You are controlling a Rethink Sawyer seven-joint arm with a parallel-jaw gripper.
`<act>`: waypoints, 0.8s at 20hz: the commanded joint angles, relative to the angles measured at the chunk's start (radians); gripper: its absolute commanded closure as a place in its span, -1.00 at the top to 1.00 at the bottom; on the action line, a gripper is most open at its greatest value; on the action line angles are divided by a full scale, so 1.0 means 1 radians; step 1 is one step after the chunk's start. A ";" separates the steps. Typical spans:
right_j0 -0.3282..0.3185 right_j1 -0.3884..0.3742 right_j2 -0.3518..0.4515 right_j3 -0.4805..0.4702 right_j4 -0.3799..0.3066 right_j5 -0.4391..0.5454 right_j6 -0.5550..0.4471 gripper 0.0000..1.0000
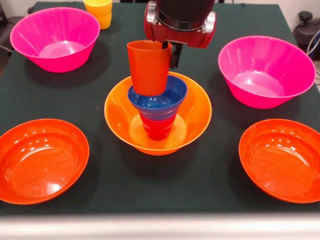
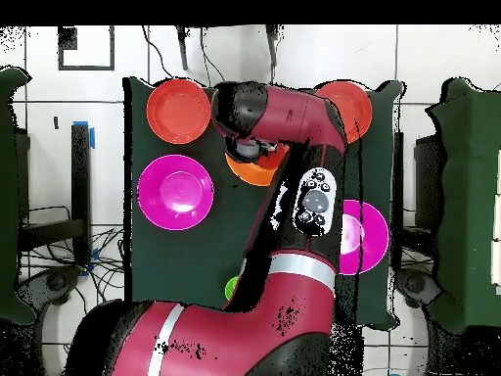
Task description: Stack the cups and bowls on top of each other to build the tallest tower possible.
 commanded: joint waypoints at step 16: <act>0.007 0.050 0.083 -0.075 -0.020 0.013 0.071 -1.00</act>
